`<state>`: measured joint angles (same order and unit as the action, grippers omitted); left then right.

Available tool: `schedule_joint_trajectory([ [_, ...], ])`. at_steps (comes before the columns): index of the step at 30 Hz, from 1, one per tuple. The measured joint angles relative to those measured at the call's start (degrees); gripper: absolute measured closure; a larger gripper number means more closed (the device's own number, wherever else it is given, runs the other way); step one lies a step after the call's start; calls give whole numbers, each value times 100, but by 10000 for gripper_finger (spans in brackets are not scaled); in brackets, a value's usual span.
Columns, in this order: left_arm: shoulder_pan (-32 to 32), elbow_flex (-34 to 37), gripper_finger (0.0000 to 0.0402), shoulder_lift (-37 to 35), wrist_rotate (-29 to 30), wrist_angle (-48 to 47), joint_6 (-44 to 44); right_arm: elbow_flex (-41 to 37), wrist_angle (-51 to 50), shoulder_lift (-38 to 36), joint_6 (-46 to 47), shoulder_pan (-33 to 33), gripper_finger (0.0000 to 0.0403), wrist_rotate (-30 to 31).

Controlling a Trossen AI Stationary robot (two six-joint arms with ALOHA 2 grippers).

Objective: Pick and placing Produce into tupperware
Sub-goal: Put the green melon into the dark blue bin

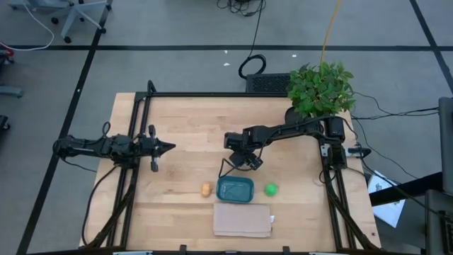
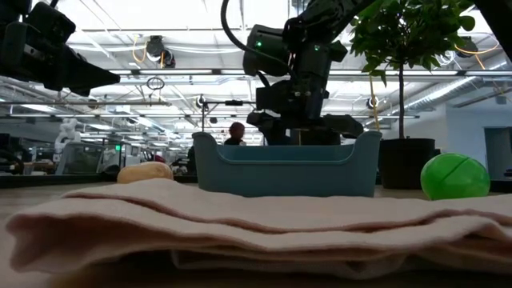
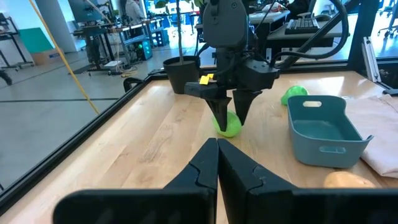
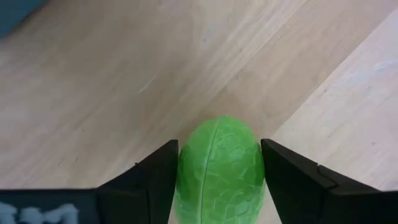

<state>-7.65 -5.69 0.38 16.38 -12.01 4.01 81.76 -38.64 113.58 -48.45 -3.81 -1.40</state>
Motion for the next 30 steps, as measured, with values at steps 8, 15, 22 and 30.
schedule_joint_trajectory([
  [8, -1, 0, 392, 0, 2, -2, 0, 6, -109, -69, 122, 0, 200, -2],
  [15, -1, 0, 392, -2, -4, 2, 0, 366, -378, -257, 339, 2, 200, -10],
  [22, 0, 0, 392, -2, -90, 11, -11, 882, -660, -429, 622, 4, 199, -14],
  [30, 1, 0, 392, 0, -92, 9, -8, 1258, -753, -793, 1057, 15, 199, -197],
])
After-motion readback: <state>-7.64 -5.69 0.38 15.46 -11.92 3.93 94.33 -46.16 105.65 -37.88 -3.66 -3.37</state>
